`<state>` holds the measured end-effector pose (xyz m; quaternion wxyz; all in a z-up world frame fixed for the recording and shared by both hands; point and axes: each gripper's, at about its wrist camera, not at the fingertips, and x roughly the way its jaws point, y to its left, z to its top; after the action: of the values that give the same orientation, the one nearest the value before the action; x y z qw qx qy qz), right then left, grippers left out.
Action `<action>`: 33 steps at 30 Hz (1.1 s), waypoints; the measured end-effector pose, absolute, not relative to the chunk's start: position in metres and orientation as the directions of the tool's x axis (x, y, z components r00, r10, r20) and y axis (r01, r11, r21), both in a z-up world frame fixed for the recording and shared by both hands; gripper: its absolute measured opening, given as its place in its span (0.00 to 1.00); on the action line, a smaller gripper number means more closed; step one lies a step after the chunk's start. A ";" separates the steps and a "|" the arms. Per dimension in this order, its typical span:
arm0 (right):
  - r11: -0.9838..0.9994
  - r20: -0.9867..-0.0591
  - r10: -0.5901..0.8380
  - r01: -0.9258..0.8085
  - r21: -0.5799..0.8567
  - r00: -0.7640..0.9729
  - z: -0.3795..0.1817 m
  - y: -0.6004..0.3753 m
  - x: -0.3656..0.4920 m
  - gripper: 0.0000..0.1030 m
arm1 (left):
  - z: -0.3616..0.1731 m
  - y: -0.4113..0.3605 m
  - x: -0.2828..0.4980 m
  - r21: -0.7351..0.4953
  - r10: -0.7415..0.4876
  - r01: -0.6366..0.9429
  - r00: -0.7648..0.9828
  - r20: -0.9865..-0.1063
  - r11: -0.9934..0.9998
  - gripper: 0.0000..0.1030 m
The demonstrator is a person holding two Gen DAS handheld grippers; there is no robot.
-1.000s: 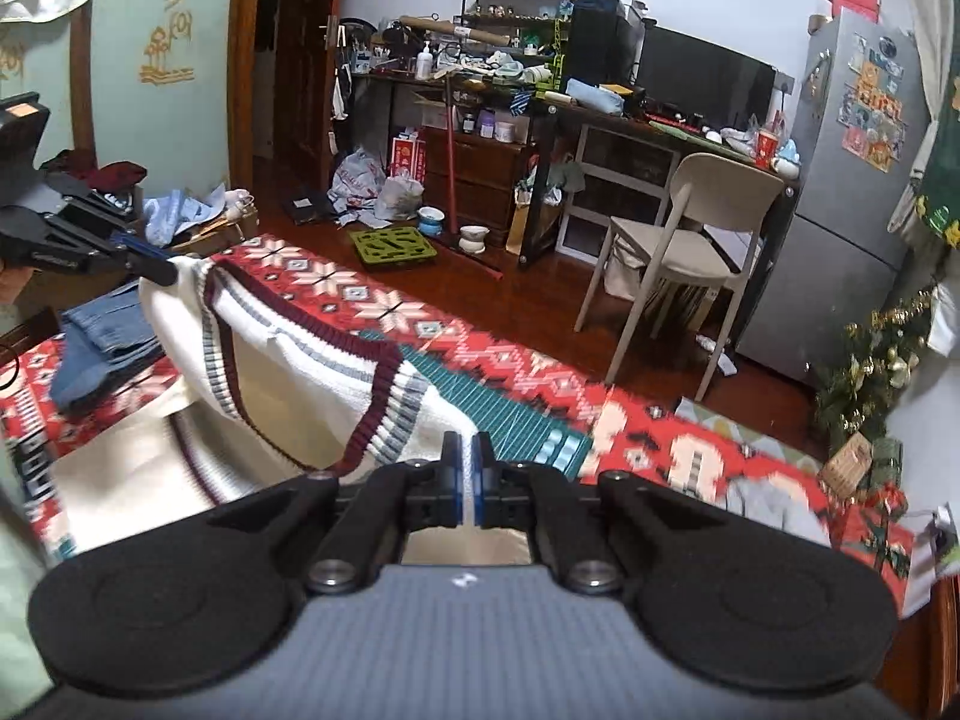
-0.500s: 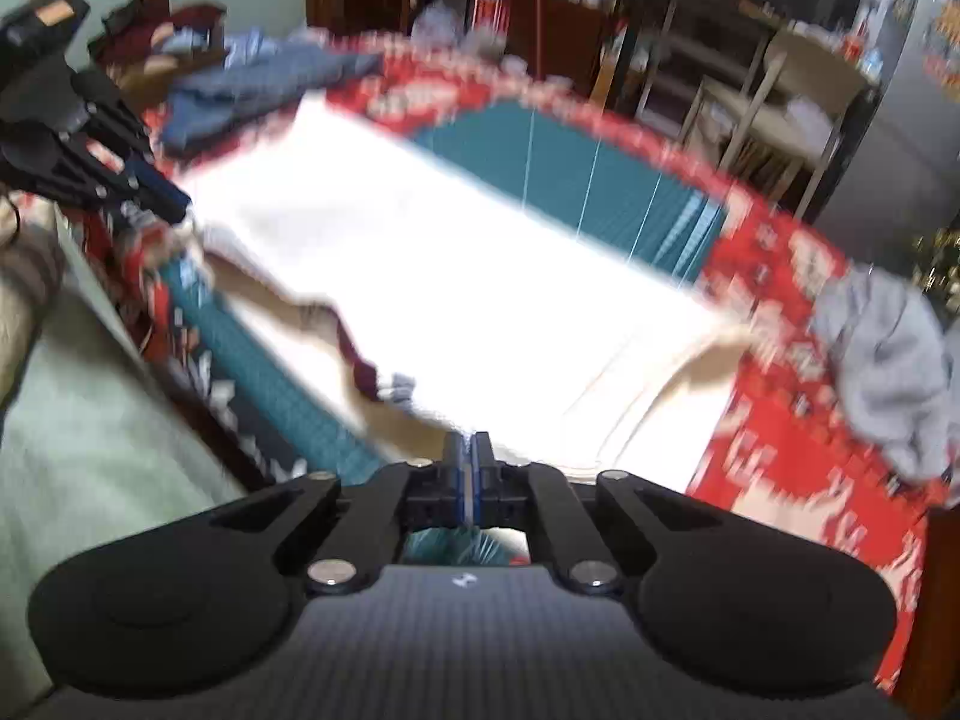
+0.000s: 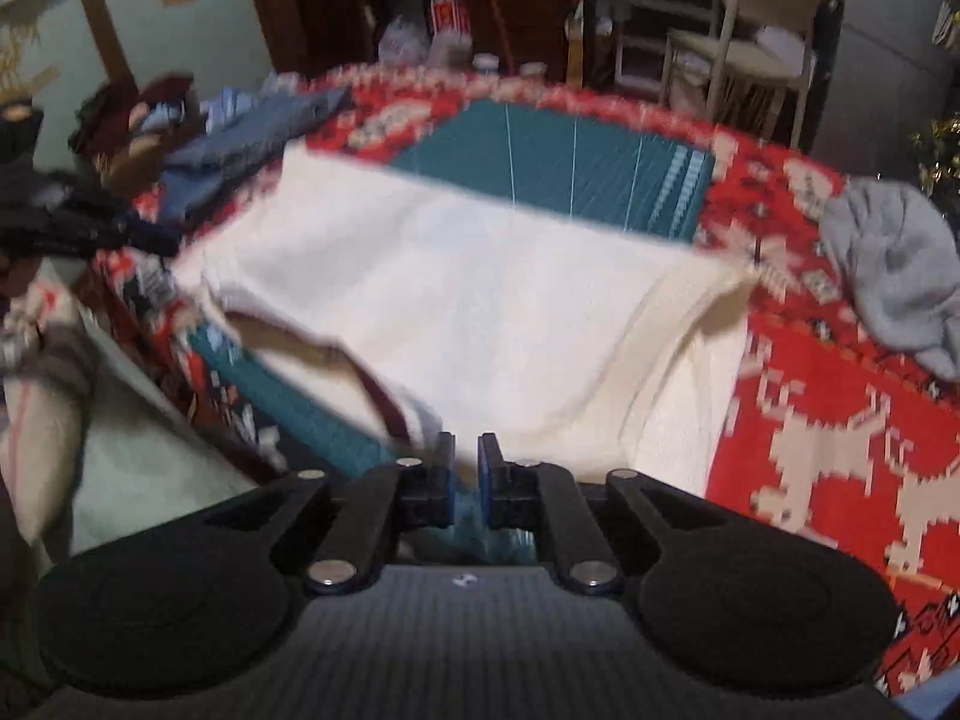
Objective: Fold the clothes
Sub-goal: 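Release the folded collar and open both tools above the sweater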
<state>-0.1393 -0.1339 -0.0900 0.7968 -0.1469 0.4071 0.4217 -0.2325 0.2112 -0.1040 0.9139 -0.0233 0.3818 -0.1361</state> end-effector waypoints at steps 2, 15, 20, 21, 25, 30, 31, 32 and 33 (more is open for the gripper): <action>0.594 -0.764 0.563 -0.797 0.107 0.317 -0.089 -0.123 -0.134 0.15 | -0.106 0.199 -0.218 -0.131 -0.289 0.281 0.652 -0.701 0.951 0.07; 0.564 -0.814 0.542 -0.809 0.167 0.210 -0.130 -0.098 -0.134 0.17 | -0.143 0.170 -0.206 -0.113 -0.308 0.352 0.569 -0.762 0.929 0.09; 0.651 -0.768 0.574 -0.727 0.217 0.285 -0.109 -0.114 -0.104 0.23 | -0.123 0.202 -0.202 -0.195 -0.301 0.233 0.626 -0.719 0.953 0.16; 0.671 -0.759 0.576 -0.706 0.226 0.304 -0.106 -0.118 -0.096 0.24 | -0.120 0.209 -0.199 -0.208 -0.290 0.203 0.637 -0.714 0.957 0.18; 0.754 -0.743 0.557 -0.601 0.266 0.370 -0.095 -0.135 -0.058 0.27 | -0.116 0.243 -0.177 -0.275 -0.248 0.059 0.640 -0.727 0.960 0.23; 0.810 -0.747 0.539 -0.482 0.334 0.388 -0.096 -0.148 -0.012 0.34 | -0.107 0.283 -0.137 -0.357 -0.227 -0.094 0.616 -0.754 0.929 0.27; 0.816 -0.745 0.541 -0.459 0.352 0.391 -0.098 -0.150 -0.005 0.37 | -0.107 0.289 -0.131 -0.371 -0.223 -0.124 0.612 -0.759 0.920 0.27; 0.821 -0.742 0.542 -0.436 0.369 0.393 -0.100 -0.152 0.001 0.40 | -0.107 0.293 -0.125 -0.386 -0.223 -0.146 0.613 -0.758 0.911 0.27; 0.825 -0.740 0.544 -0.413 0.386 0.396 -0.102 -0.154 0.008 0.41 | -0.107 0.297 -0.120 -0.400 -0.222 -0.168 0.614 -0.758 0.901 0.27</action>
<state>0.0077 -0.1544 -0.1018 0.8324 0.0699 0.4687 0.2872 -0.1203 0.2969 -0.1072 0.8703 -0.2221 0.4393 -0.0155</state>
